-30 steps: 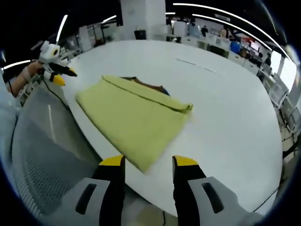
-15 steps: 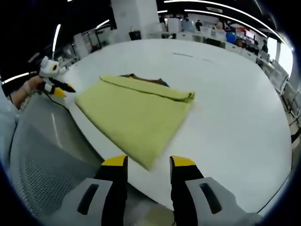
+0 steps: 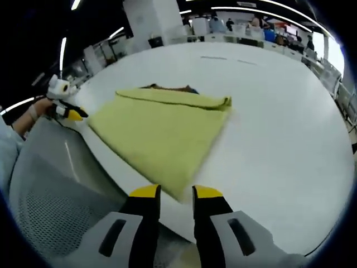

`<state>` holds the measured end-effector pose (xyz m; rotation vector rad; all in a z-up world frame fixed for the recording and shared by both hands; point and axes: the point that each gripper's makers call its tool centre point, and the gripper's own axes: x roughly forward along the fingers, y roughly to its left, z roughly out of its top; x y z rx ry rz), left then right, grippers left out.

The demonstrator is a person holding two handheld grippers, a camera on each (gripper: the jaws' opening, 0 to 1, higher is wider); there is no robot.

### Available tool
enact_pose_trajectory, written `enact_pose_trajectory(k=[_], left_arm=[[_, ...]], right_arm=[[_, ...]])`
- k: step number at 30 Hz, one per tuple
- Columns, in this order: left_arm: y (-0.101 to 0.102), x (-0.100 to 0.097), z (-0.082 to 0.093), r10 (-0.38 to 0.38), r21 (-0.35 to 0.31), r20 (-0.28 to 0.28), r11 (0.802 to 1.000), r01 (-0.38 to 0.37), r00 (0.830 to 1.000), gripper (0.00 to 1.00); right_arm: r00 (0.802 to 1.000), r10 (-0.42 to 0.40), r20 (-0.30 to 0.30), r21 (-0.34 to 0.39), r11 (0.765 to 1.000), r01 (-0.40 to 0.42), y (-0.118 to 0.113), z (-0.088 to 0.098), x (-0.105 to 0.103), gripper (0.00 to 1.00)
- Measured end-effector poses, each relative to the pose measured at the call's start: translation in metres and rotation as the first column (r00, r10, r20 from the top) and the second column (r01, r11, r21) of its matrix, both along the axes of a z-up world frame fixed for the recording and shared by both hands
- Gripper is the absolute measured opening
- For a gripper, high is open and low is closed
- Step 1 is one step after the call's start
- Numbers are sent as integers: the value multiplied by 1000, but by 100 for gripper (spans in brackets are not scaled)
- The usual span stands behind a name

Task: Fold the garment on the visible template until the final outline fits inside the template.

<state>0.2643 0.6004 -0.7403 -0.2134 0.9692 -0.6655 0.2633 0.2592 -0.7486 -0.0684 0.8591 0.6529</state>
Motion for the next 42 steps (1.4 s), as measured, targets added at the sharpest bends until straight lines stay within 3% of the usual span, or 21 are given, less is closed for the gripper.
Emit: enact_pose_trajectory(k=[13,18,25,42], left_arm=[[3,6,-9,42,-1,-23,999,-42,999,20],[6,4,-16,35,33,-40,999,-34,999,18],[7,7,-13,52,25,-31,998,-51,998,7],[8,8,-14,86,16,-38,996,-85,996,0]], right_arm=[[999,-39,-31,28,999,39,-1,-12,4,18],[998,-46,-39,30,998,48,-1,-14,4,16],[997,-56,-52,55,997,59,1,-16,5,12],[996,-58,-65,54,997,61,0,-14,3,6]])
